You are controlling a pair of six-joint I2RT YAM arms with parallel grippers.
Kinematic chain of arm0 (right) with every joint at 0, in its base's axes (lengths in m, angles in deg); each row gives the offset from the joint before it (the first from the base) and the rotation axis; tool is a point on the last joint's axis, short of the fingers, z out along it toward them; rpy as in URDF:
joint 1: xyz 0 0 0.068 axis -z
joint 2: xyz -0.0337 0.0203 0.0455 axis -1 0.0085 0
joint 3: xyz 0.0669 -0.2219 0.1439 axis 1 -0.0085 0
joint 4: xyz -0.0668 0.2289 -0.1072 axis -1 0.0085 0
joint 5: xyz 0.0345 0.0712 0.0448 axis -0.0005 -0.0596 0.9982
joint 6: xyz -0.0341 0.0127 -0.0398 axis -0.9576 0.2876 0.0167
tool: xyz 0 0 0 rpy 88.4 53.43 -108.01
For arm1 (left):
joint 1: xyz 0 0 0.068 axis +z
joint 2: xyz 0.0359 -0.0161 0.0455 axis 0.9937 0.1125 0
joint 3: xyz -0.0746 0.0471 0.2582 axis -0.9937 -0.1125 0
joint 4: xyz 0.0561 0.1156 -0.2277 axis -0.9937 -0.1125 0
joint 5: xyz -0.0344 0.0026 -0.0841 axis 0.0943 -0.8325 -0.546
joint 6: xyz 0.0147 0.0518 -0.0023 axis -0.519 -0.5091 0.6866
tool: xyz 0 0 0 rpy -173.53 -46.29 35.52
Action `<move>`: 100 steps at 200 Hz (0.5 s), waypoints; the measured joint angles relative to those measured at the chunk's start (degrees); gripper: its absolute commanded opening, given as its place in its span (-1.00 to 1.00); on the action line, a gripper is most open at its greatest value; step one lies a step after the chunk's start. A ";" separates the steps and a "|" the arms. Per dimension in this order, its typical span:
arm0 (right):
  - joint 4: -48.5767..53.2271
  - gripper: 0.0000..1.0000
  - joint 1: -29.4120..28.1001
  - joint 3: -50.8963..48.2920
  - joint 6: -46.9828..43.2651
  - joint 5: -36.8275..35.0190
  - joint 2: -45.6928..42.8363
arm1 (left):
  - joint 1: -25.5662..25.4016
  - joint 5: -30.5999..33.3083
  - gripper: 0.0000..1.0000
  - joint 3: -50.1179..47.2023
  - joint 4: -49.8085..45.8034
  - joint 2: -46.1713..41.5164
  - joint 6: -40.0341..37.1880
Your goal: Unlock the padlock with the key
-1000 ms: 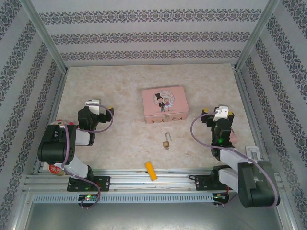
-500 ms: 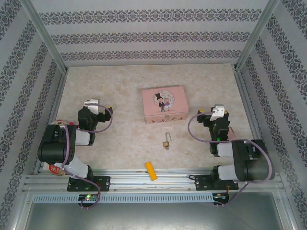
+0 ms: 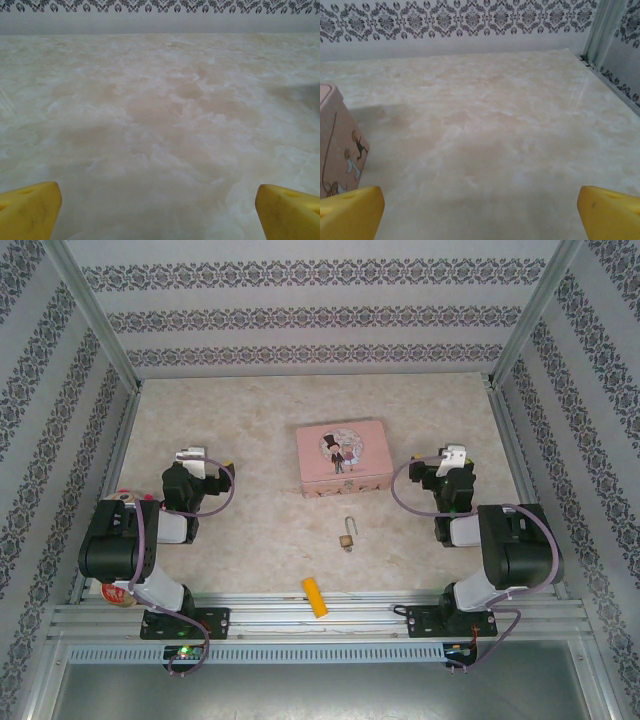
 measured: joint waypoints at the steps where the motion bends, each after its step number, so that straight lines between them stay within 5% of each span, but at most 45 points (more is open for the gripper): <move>1: 0.09 0.96 0.00 0.09 0.00 0.13 0.00 | 0.00 0.00 0.98 0.00 0.00 0.00 0.00; 100: 3.69 0.96 0.00 0.57 -0.02 3.04 0.00 | 0.00 0.00 0.98 0.00 -0.02 0.00 0.00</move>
